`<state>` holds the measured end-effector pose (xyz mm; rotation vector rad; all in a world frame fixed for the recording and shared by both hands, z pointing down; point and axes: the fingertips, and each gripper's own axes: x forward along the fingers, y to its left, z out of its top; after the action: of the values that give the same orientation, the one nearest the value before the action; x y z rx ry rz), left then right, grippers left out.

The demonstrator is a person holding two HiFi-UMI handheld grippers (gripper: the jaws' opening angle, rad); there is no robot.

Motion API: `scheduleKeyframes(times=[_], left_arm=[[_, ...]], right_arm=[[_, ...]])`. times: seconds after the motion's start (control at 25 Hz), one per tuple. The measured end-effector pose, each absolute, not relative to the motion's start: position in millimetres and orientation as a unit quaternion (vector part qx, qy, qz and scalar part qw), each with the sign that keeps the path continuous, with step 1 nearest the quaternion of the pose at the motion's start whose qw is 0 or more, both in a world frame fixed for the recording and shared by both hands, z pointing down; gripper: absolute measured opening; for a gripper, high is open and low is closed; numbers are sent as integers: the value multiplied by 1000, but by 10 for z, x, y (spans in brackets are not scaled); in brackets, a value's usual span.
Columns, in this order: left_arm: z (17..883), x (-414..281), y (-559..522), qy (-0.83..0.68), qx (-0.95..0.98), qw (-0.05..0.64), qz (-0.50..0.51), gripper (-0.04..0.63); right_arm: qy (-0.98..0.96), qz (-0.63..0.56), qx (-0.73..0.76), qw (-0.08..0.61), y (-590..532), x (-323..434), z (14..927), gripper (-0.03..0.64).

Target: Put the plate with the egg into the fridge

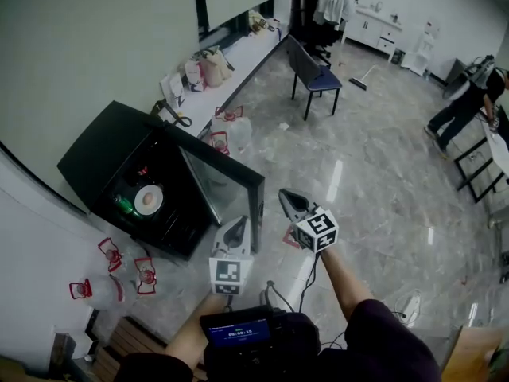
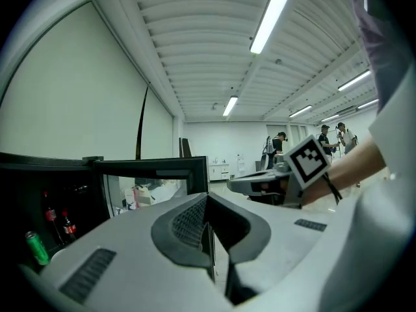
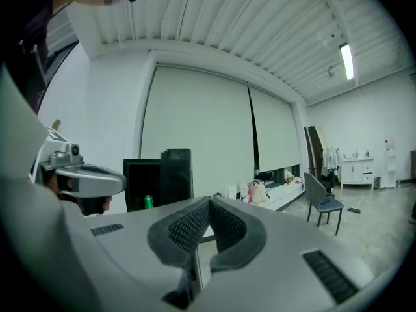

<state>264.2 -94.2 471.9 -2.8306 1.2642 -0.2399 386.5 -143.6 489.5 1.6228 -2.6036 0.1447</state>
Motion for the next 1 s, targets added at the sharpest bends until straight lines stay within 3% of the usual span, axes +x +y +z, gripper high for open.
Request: scheduleKeyframes(times=[0.36,0.68,1.0], left_arm=[[4839,2734,-881,438,-893,11,-104,9],[4897,2411,-797,486,-867,6,-112,9],[4828,1656,-655,552,-827,23,-106,9]], right_arm=[[-911,37,398,101,-1888,3614,5082,8],[-925,17,367,95,-1725,3313,5092,6],[-945,18,323,46,-1226,2241,5004,6]])
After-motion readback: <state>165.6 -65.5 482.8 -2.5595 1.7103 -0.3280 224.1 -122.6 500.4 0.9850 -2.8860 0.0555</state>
